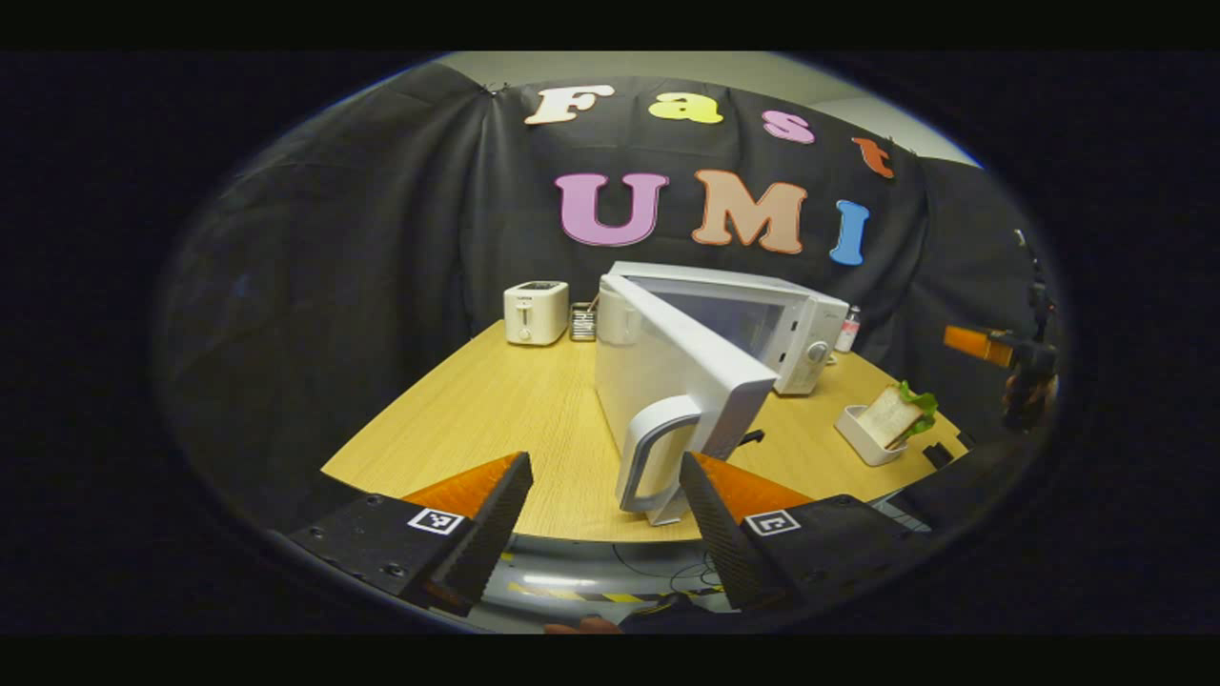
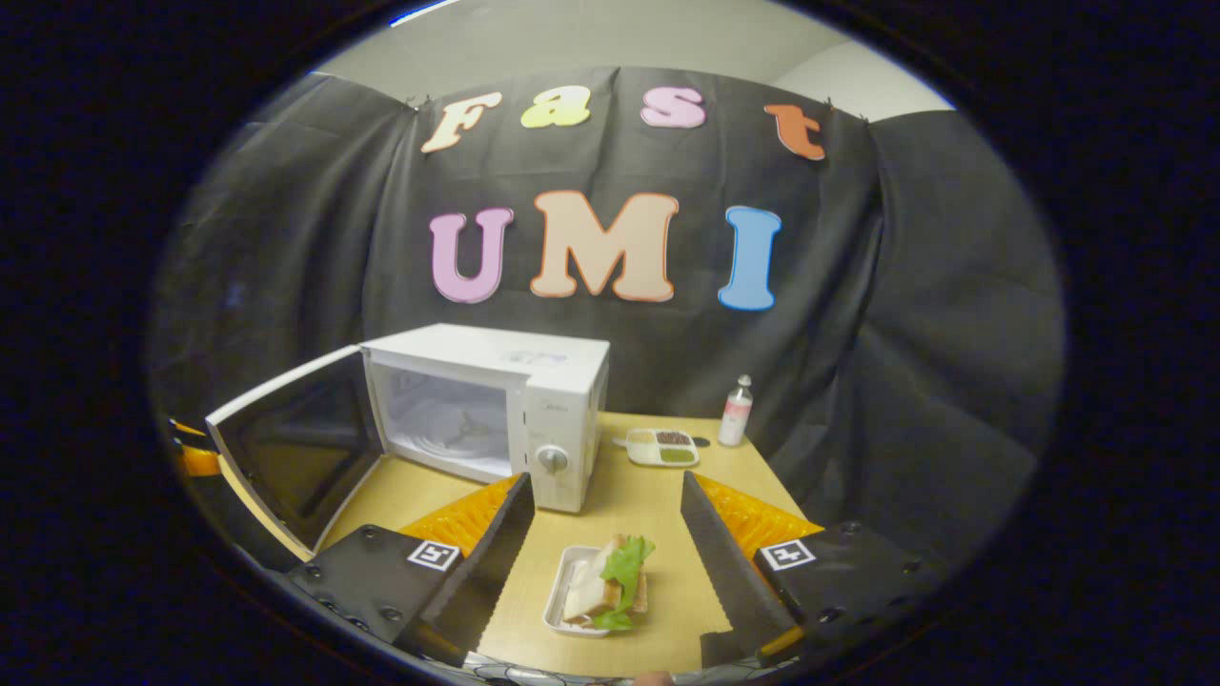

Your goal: Open the microwave oven with the left hand, put the food in, and close the microwave oven.

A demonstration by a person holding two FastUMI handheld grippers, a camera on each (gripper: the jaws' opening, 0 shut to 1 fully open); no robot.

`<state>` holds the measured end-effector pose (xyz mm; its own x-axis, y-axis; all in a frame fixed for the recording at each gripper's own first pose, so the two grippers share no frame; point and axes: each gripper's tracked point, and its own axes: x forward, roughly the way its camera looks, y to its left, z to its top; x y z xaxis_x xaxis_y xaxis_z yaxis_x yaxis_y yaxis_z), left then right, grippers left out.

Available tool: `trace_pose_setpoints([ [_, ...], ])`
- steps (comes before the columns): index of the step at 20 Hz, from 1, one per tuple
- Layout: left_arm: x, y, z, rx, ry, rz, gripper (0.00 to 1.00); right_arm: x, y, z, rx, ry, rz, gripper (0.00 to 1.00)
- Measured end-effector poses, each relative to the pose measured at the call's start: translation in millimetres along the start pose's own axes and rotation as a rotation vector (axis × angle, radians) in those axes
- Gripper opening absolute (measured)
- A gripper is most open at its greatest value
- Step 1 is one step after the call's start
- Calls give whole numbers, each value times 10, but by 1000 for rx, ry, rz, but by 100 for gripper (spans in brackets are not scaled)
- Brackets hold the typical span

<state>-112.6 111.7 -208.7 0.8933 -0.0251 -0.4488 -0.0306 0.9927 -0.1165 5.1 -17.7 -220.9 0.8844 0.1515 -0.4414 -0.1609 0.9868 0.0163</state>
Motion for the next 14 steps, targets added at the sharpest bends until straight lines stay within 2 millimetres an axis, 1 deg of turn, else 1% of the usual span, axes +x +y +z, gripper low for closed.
trace_pose_setpoints([
  [3,-208,-129,243,-9,-39,-4,91,243,-24,-505,51,149,16,98],
  [4,-265,-189,361,-15,-70,-11,87,304,-33,-673,81,199,21,98],
  [5,-295,-256,468,-37,-97,-20,91,357,-78,-824,116,236,10,98],
  [6,-304,-337,534,-67,-109,-32,90,407,-143,-946,149,270,-14,95],
  [7,-284,-406,569,-90,-115,-37,90,478,-210,-1057,179,299,-39,96],
  [8,-292,-442,635,-106,-129,-36,87,538,-276,-1158,205,326,-61,97],
  [9,-299,-472,698,-118,-147,-35,90,595,-297,-1253,232,349,-72,97],
  [10,-314,-505,768,-127,-161,-36,91,618,-293,-1329,255,369,-74,91],
  [11,-312,-537,814,-129,-168,-37,90,626,-276,-1398,271,385,-72,87],
  [12,-329,-572,874,-119,-176,-40,86,632,-252,-1438,276,398,-69,93],
  [13,-329,-600,930,-105,-186,-41,90,625,-226,-1480,273,409,-64,93],
  [14,-349,-621,998,-91,-196,-46,86,606,-198,-1527,265,415,-59,93],
])
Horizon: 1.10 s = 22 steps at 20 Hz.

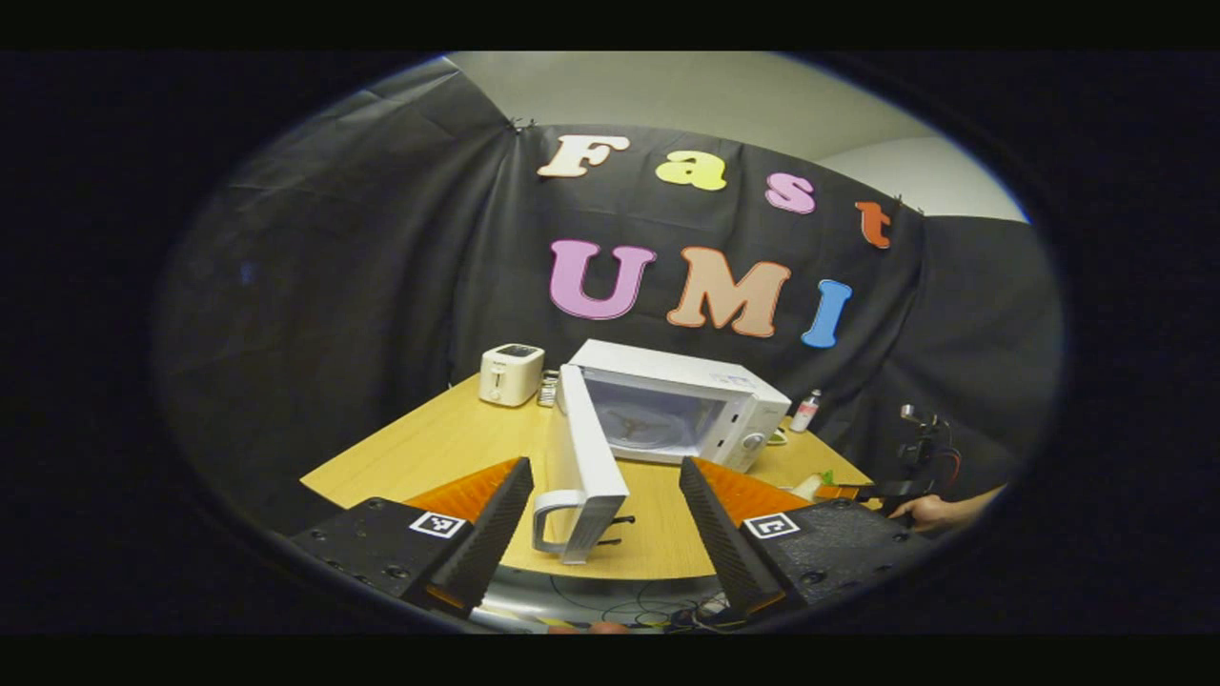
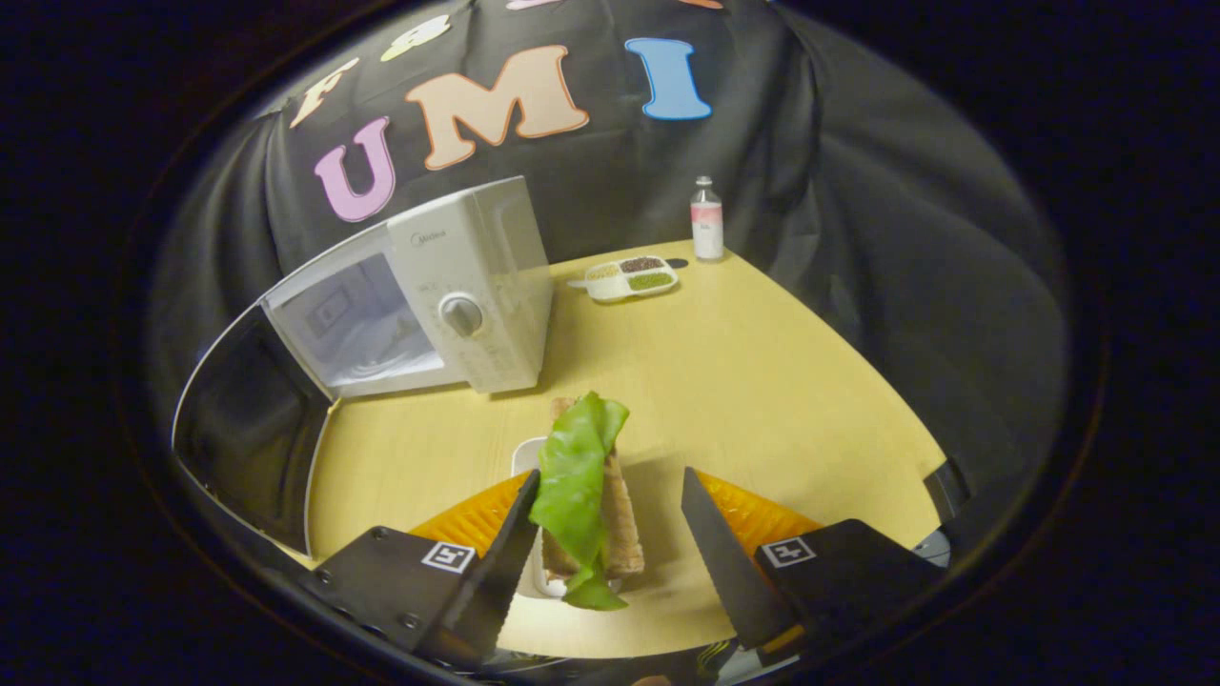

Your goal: Open the microwave oven with the left hand, put the food in, and close the microwave oven.

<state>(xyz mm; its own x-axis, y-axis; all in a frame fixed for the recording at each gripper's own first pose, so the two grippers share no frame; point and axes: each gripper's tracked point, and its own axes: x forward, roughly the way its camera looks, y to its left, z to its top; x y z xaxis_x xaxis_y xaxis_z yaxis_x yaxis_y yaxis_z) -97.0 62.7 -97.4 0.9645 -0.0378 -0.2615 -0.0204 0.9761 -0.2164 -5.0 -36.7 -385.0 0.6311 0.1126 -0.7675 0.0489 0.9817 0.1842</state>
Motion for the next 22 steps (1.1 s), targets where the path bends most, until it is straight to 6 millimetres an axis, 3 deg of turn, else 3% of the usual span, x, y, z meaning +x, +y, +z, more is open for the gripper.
trace_pose_setpoints([
  [1,4,-29,34,12,-8,-8,90,20,19,-35,-8,8,3,93],
  [2,14,-47,66,24,-13,-12,90,33,72,-70,-14,16,9,85],
  [3,15,-65,84,36,-14,-16,86,21,103,-90,-17,21,14,87],
  [5,18,-109,95,51,-15,-23,86,74,154,-139,-22,33,20,62],
  [6,17,-135,107,52,-17,-27,86,77,159,-187,-20,59,24,57],
  [7,26,-153,120,50,-23,-29,90,104,142,-279,-16,100,18,64],
  [9,21,-171,149,42,-32,-30,86,52,223,-259,37,120,52,48],
  [10,14,-188,155,40,-35,-31,90,48,237,-224,55,120,58,43],
  [11,26,-184,155,40,-34,-28,86,57,247,-194,66,123,56,43],
  [12,19,-179,161,41,-37,-27,87,44,263,-237,62,130,72,31],
  [14,3,-160,202,35,-51,-23,86,60,254,-221,30,127,73,31],
  [15,5,-154,223,30,-56,-23,86,-33,226,-184,28,119,56,31],
  [16,10,-149,239,25,-59,-23,90,31,249,-202,30,118,48,26],
  [18,12,-159,278,19,-70,-26,86,-6,244,-167,30,111,27,27],
  [19,18,-168,303,20,-76,-29,86,-52,228,-129,32,106,16,32],
  [22,18,-174,363,33,-88,-32,86,-128,275,26,113,89,19,31],
])
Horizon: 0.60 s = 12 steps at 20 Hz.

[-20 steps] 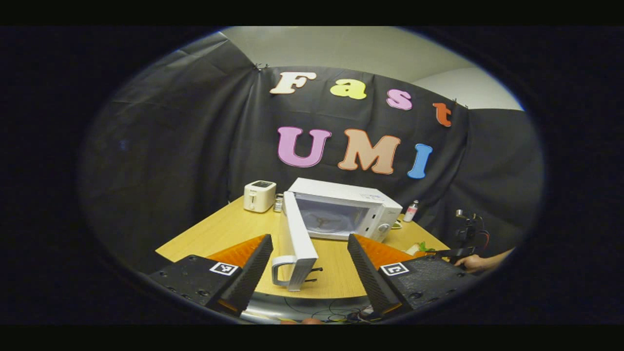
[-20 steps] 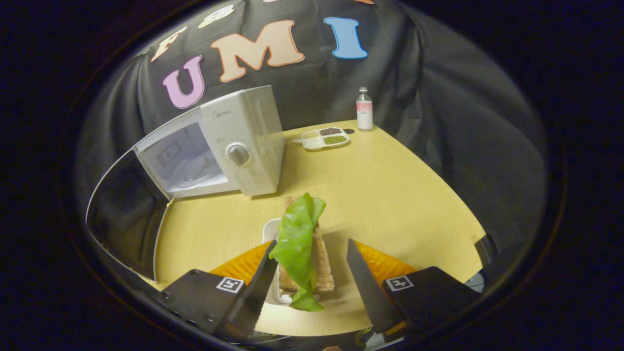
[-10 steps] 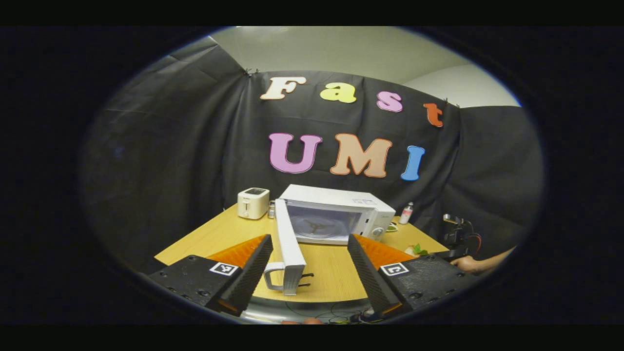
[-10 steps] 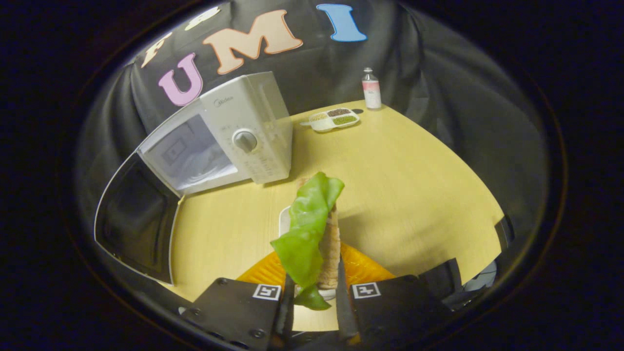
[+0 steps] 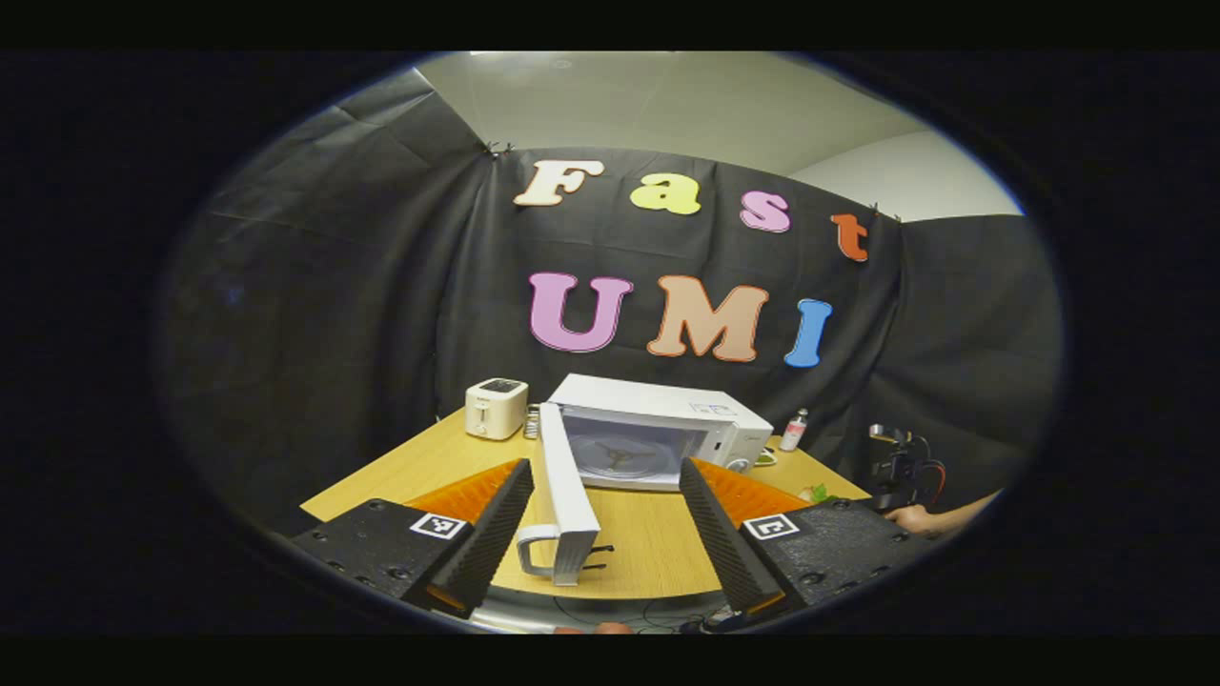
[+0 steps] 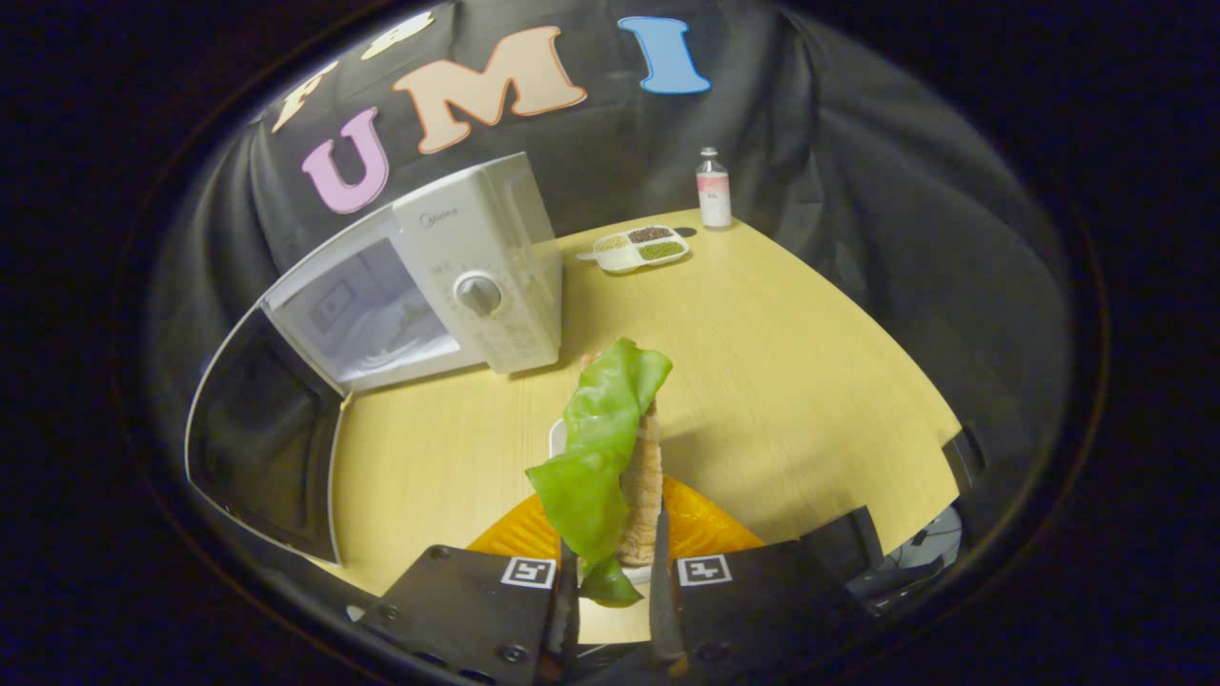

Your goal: Open the microwave oven with the left hand, put the food in, and close the microwave oven.

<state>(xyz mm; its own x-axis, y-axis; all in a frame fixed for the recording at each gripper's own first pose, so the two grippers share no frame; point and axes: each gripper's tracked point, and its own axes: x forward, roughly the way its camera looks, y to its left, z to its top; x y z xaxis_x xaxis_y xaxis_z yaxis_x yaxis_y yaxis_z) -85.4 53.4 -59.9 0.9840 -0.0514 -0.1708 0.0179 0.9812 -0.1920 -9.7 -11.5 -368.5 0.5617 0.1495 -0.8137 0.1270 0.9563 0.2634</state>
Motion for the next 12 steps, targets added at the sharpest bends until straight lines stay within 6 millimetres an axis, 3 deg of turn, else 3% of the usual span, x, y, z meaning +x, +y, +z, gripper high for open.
trace_pose_setpoints([
  [3,8,-31,53,1,-11,-10,90,-135,182,194,120,-15,67,32],
  [4,9,-36,59,1,-9,-15,86,-166,268,252,159,-17,94,31],
  [5,15,-37,57,3,-7,-17,90,-202,377,296,202,-12,127,32],
  [6,23,-40,76,4,-8,-20,90,-222,515,337,241,-4,166,27],
  [10,34,-25,154,1,-9,-26,90,-236,1142,474,377,10,303,27],
  [11,30,-14,156,5,-7,-26,90,-193,1325,471,383,18,324,31],
  [12,26,-3,169,8,-4,-26,86,-164,1498,430,385,31,344,27],
])
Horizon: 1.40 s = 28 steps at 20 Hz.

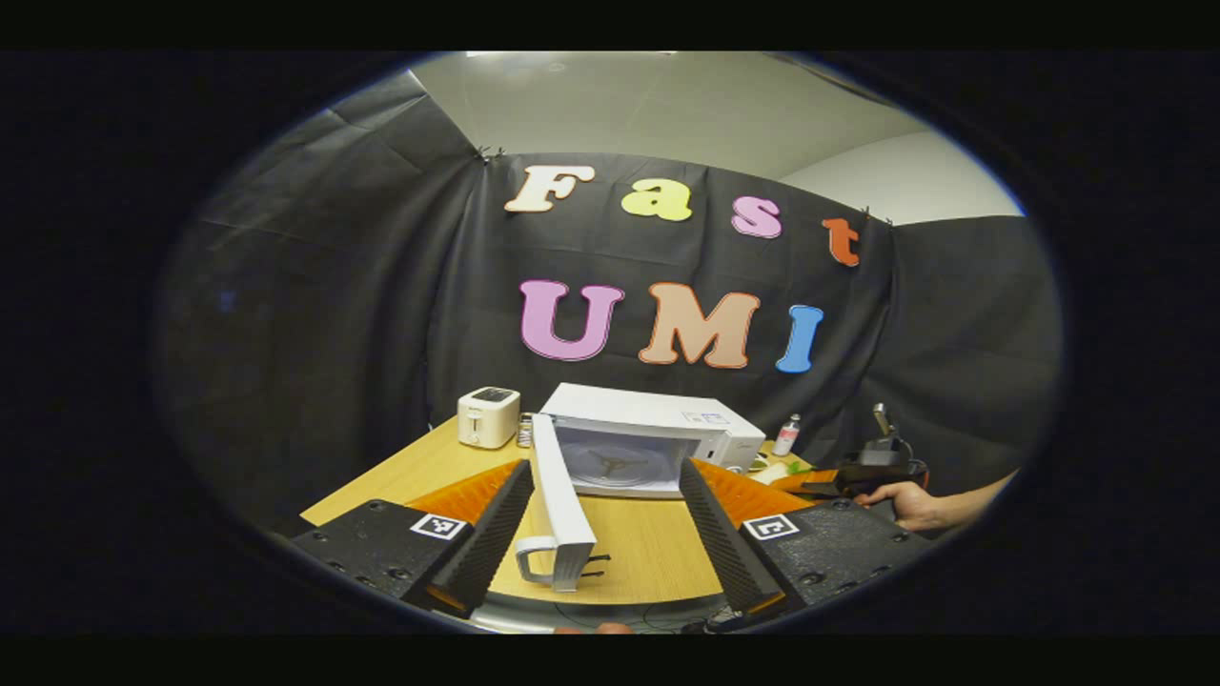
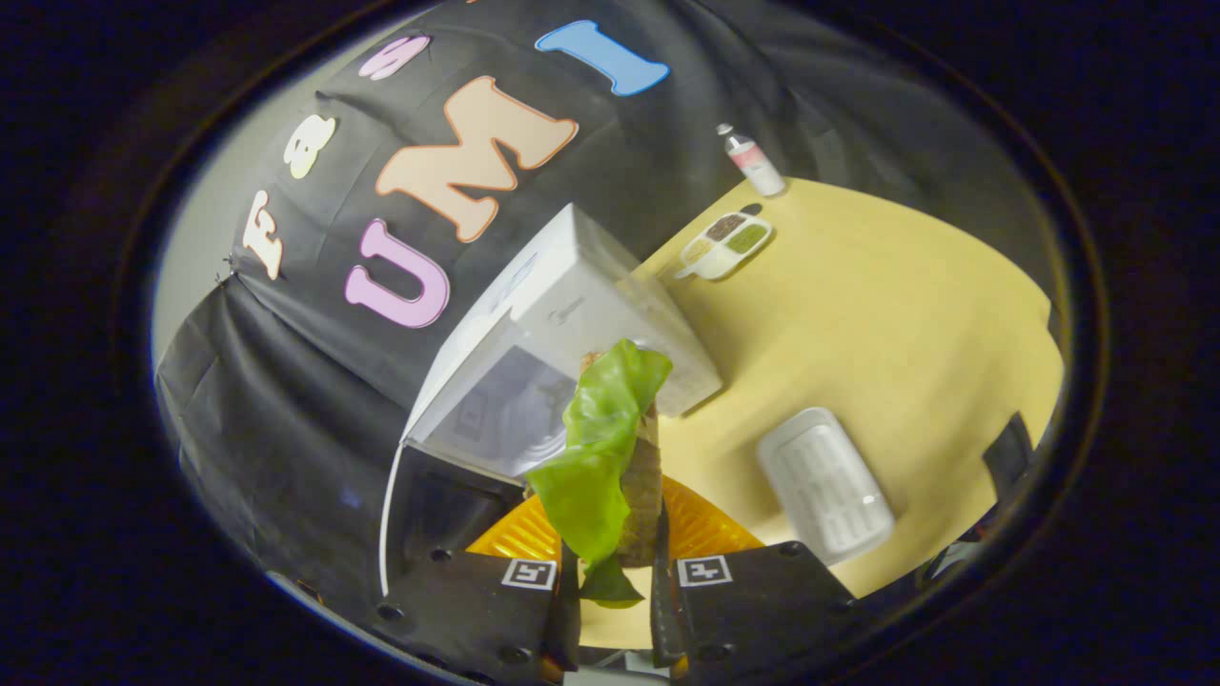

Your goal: Open the microwave oven with the left hand, put the food in, and close the microwave oven.

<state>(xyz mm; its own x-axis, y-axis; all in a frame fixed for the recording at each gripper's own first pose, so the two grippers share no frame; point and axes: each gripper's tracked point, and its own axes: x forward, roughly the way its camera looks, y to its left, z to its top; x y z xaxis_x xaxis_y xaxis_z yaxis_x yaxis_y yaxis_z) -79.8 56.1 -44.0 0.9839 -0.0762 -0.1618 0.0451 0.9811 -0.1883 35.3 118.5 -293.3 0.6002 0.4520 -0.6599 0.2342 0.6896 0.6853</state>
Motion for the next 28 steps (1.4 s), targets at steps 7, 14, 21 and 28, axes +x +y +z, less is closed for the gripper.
trace_pose_setpoints([
  [7,-35,-87,77,-6,23,-4,86,875,899,-466,186,-7,106,31],
  [14,-144,-48,-40,-38,81,19,90,1740,1276,-340,334,-187,97,31],
  [21,-316,289,-161,-68,125,120,90,2346,1199,-243,383,-319,31,31],
  [28,-435,388,-246,-58,158,162,86,2717,1260,-153,425,-374,0,31],
])
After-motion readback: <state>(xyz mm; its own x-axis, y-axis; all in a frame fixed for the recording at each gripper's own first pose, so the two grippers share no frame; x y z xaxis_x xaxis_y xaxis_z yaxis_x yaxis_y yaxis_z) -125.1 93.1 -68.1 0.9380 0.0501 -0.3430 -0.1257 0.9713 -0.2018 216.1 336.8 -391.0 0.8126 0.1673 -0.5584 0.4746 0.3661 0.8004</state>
